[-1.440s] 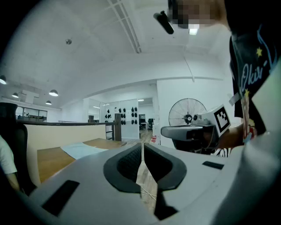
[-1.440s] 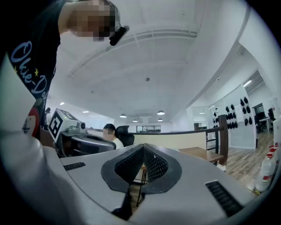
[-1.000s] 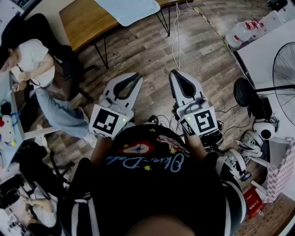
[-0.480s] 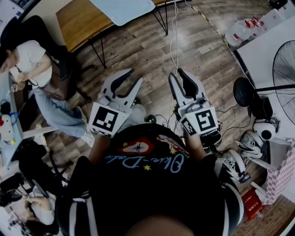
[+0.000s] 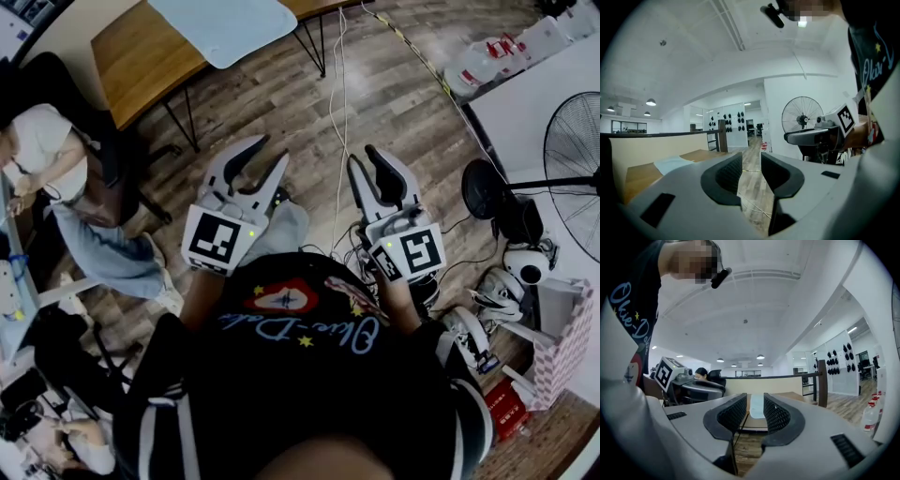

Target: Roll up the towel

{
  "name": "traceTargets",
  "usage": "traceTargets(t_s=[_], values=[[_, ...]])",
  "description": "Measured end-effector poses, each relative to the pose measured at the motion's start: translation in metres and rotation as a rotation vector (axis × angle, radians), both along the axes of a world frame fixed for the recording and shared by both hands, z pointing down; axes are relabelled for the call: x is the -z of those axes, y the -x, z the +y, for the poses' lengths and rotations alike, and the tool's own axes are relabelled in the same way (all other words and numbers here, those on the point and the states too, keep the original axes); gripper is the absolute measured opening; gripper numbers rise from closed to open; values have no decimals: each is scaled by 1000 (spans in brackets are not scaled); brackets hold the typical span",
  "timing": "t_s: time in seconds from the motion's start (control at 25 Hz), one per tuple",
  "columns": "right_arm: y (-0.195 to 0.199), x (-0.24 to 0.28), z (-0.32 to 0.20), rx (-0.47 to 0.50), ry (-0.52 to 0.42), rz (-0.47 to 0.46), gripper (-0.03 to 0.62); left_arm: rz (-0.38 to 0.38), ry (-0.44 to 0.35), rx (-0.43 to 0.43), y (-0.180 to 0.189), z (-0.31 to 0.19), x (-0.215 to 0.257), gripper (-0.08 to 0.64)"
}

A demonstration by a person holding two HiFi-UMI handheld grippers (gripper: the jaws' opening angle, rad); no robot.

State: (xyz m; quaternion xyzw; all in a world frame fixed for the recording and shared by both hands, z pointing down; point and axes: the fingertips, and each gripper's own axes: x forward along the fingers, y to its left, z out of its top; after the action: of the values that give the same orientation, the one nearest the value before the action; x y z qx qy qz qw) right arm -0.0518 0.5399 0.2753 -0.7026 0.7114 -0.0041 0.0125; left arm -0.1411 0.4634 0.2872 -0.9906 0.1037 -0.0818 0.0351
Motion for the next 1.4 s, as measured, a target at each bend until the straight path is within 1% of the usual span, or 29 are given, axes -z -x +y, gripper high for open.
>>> traceTargets(t_s=[0.08, 0.16, 0.28, 0.36, 0.52, 0.68, 0.88, 0.96, 1.16, 1.32, 1.4], values=[[-15, 0, -11, -8, 7, 3, 77, 4, 7, -11, -16, -13, 1, 104], [-28, 0, -25, -5, 14, -4, 77, -11, 12, -16, -30, -27, -3, 104], [-45, -1, -50, 16, 33, 2, 77, -25, -2, -10, -47, -49, -6, 106], [-55, -2, -70, 29, 45, 5, 77, -33, -11, 9, -54, -67, -8, 106], [-64, 0, -112, 75, 66, 29, 77, -20, 3, 58, -61, -106, -8, 106], [-67, -1, -153, 123, 89, 57, 77, -24, 2, 100, -64, -146, -13, 106], [-74, -6, -198, 164, 117, 75, 77, -41, -30, 159, -62, -188, -15, 106], [-75, -6, -214, 180, 115, 82, 77, -51, -43, 185, -58, -202, -17, 106], [-71, -16, -239, 231, 131, 104, 77, -115, -99, 258, -45, -225, -29, 106], [-80, -28, -262, 274, 167, 106, 78, -165, -96, 334, -36, -240, -45, 106], [-86, -31, -277, 299, 169, 119, 78, -198, -85, 372, -32, -247, -55, 107]])
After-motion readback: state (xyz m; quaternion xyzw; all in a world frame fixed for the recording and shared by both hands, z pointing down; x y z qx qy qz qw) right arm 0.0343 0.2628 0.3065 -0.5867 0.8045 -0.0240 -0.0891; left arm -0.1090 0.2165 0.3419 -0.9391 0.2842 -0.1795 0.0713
